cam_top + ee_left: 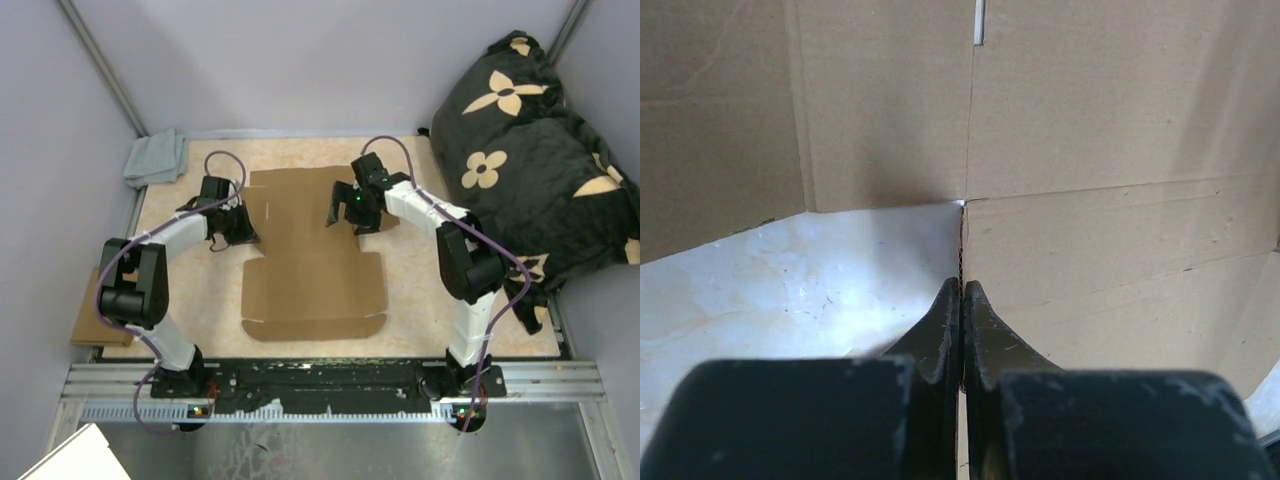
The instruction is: Fold the paper box
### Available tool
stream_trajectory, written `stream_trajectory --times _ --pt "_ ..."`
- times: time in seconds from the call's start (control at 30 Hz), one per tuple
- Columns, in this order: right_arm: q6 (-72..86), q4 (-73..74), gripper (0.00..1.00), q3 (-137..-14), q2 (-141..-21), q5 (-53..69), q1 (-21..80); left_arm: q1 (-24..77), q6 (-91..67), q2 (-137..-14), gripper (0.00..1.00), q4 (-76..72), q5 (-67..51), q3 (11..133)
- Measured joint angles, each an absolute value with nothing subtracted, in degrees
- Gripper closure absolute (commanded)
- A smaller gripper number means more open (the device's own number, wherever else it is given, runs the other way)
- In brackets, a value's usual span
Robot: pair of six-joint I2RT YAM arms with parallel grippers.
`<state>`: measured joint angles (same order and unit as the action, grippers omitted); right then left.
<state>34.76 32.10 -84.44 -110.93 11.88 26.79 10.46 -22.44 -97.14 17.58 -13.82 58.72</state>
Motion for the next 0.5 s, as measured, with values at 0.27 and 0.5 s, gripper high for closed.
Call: stream_trajectory --times 0.27,0.5 --pt "33.6 36.3 0.18 -87.9 -113.5 7.4 28.4 11.0 -22.2 -97.2 1.00 18.1 -13.5 58.8" --pt "31.3 41.9 0.51 -90.5 -115.9 -0.5 29.1 12.0 -21.5 -97.6 1.00 20.4 -12.0 60.3"
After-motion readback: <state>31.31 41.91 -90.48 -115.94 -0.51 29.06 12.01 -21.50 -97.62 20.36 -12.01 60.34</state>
